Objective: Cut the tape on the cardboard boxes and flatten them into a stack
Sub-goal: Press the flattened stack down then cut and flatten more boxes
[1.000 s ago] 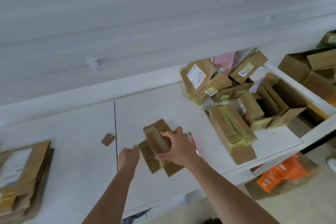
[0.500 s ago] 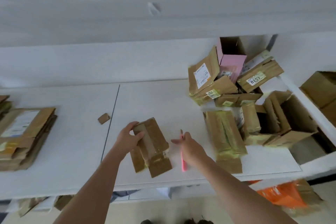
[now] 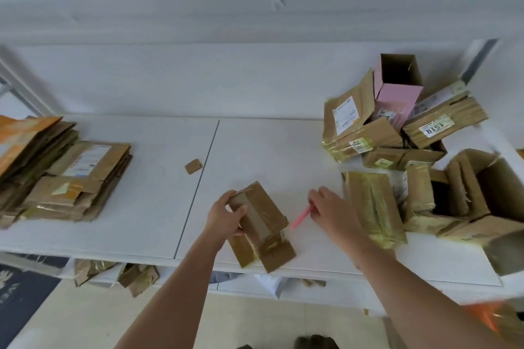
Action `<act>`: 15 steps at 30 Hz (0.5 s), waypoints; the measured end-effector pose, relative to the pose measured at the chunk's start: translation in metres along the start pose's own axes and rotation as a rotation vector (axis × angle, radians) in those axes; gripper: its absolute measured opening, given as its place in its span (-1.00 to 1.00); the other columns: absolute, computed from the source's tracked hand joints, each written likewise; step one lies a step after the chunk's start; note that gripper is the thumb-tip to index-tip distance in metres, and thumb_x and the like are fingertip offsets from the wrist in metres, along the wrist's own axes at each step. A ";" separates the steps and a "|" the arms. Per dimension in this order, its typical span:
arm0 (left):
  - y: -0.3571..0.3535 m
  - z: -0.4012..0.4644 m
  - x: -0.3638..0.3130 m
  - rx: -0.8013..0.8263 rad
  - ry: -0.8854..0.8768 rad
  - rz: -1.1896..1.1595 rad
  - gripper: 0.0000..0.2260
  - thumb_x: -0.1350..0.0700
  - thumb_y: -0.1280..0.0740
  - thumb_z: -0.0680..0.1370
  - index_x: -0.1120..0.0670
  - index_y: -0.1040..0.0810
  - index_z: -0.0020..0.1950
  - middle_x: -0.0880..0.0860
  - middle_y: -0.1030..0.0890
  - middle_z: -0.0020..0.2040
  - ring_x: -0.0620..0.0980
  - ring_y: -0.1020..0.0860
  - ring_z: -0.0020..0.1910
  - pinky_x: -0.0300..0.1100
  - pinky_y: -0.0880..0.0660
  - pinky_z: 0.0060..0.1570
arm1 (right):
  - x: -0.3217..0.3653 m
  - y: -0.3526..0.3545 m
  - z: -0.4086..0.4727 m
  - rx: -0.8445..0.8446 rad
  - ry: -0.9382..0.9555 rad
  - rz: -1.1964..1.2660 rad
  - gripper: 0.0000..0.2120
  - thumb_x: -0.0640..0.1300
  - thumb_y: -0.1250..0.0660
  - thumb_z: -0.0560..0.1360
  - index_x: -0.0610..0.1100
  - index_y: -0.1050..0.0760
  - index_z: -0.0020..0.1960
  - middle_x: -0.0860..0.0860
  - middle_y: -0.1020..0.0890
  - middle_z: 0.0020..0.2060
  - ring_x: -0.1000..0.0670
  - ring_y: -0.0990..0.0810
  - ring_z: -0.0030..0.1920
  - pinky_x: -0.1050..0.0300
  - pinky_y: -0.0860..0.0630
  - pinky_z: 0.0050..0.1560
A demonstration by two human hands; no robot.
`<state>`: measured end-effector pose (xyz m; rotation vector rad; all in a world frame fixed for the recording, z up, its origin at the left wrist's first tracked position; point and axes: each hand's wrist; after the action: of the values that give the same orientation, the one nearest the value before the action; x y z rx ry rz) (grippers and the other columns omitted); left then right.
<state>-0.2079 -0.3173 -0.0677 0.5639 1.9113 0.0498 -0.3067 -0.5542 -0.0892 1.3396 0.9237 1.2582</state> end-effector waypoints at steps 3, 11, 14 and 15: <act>0.003 0.000 -0.004 0.036 0.036 -0.011 -0.55 0.23 -0.35 0.58 0.03 -0.38 0.45 0.10 -0.48 0.17 0.08 -0.59 -0.10 -0.20 -0.59 -0.42 | 0.008 0.017 0.005 -0.217 0.021 0.042 -0.84 -0.19 -0.45 0.44 -0.09 -0.48 -0.07 -0.01 -0.54 -0.18 -0.01 -0.52 -0.42 0.31 -0.14 -0.55; 0.007 0.000 -0.001 0.050 0.060 -0.049 -0.48 0.23 -0.37 0.57 0.01 -0.33 0.50 0.04 -0.44 0.21 0.13 -0.61 -0.08 -0.23 -0.57 -0.44 | 0.023 0.030 0.020 -0.209 0.086 -0.174 -0.77 -0.19 -0.53 0.39 -0.04 -0.49 -0.09 0.05 -0.53 -0.28 0.04 -0.52 -0.37 0.30 -0.12 -0.61; 0.008 -0.002 0.000 0.040 0.065 -0.080 -0.51 0.21 -0.40 0.56 -0.03 -0.38 0.45 0.02 -0.47 0.25 0.15 -0.63 -0.01 -0.16 -0.62 -0.38 | 0.009 0.025 0.015 -0.205 0.054 -0.182 -0.78 -0.21 -0.52 0.39 -0.05 -0.48 -0.12 0.05 -0.54 -0.32 0.03 -0.51 -0.39 0.25 -0.18 -0.64; 0.009 -0.002 0.000 0.039 0.072 -0.082 -0.52 0.19 -0.41 0.55 -0.05 -0.40 0.43 0.01 -0.48 0.27 0.15 -0.64 0.00 -0.13 -0.64 -0.34 | 0.004 0.023 0.014 -0.228 0.033 -0.148 -0.78 -0.22 -0.51 0.40 -0.06 -0.48 -0.13 0.04 -0.55 -0.32 0.02 -0.48 -0.42 0.24 -0.20 -0.63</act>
<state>-0.2064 -0.3089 -0.0641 0.5157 2.0075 -0.0200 -0.2945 -0.5564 -0.0643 1.0564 0.8582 1.2345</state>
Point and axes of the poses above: each hand's wrist, its own z-axis towards the middle knuckle, its own y-axis out of the back of the hand, x = y × z
